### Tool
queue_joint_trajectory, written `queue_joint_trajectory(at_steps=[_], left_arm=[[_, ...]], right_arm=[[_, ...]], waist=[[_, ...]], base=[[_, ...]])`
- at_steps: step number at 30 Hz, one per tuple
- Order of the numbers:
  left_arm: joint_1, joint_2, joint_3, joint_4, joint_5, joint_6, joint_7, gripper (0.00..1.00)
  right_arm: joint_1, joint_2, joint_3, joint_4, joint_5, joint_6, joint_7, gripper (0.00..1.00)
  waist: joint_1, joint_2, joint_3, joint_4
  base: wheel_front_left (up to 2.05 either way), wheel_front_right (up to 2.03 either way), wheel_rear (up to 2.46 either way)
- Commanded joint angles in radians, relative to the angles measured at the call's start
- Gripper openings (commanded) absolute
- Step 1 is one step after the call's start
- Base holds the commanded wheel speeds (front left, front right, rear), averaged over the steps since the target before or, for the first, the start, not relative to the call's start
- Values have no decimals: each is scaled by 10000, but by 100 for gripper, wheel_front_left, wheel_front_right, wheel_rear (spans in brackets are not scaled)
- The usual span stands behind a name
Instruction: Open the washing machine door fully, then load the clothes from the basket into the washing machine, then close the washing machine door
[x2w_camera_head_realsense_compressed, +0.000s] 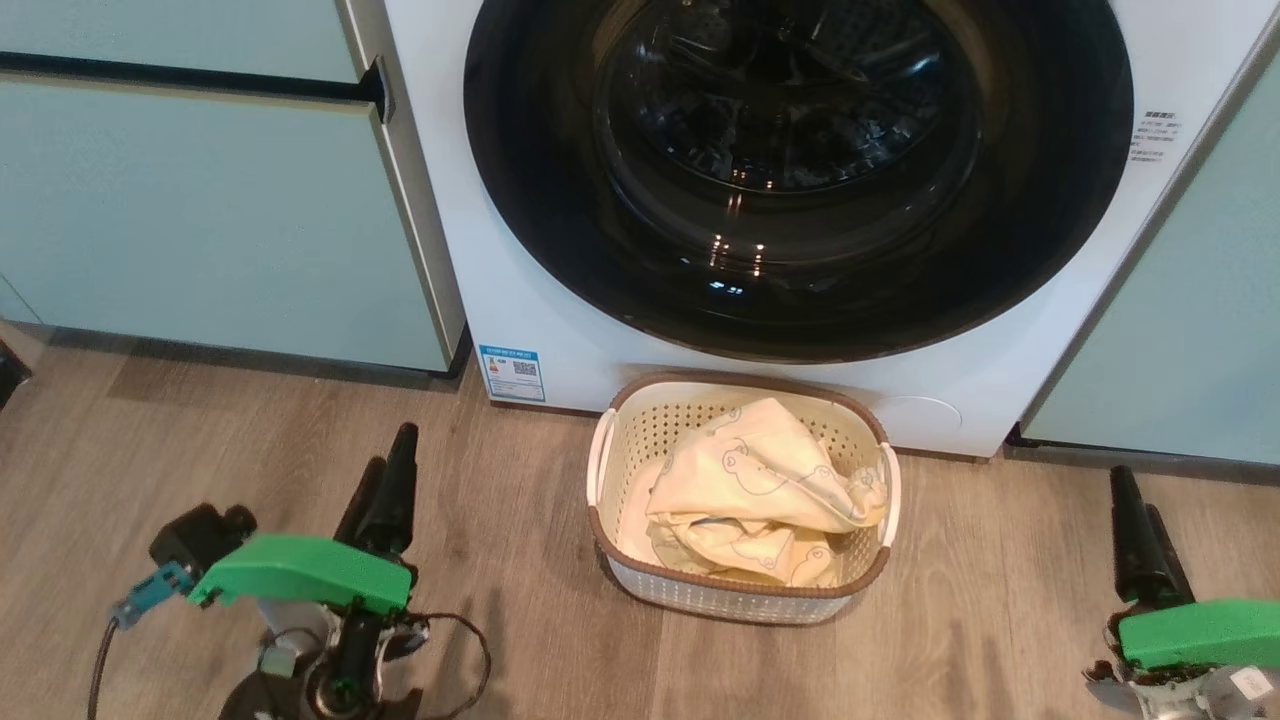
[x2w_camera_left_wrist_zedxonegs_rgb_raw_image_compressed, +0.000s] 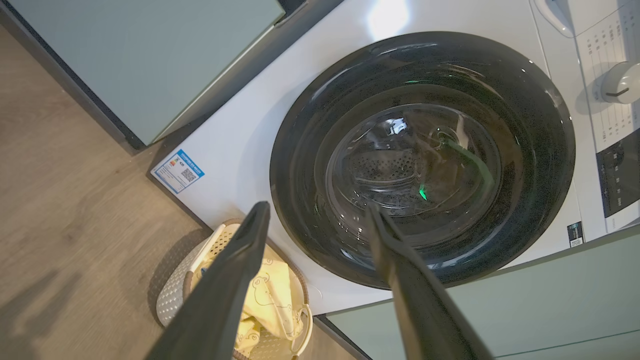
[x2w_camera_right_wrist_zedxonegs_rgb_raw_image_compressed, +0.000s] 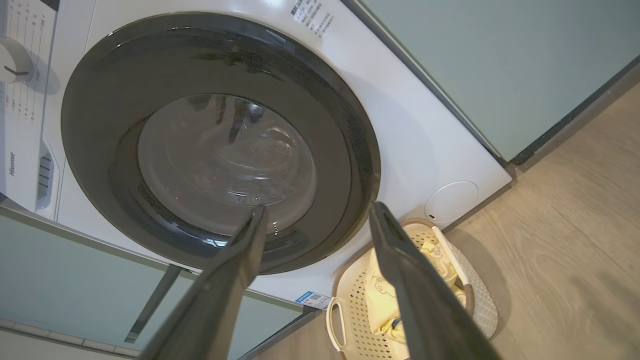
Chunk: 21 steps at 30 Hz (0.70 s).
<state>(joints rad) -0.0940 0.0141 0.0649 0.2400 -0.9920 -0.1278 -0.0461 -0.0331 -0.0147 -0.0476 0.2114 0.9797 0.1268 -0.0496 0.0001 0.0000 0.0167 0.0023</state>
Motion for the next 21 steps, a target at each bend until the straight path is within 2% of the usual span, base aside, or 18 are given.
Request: queue_joint_trajectory(at_steps=[1, 21], left_arm=[[-696, 164, 175, -451, 491, -20, -186, 100], [-1031, 220, 172, -663, 3019, -22, -746, 100]], right_arm=[[-591, -186, 159, -447, -539, 19, -147, 100], [-778, -234, 293, -831, -3767, 25, -708, 100]], waist=[[0, 0, 7, 2], [0, 0, 14, 13]], base=[[0, 0, 0], [0, 0, 0]])
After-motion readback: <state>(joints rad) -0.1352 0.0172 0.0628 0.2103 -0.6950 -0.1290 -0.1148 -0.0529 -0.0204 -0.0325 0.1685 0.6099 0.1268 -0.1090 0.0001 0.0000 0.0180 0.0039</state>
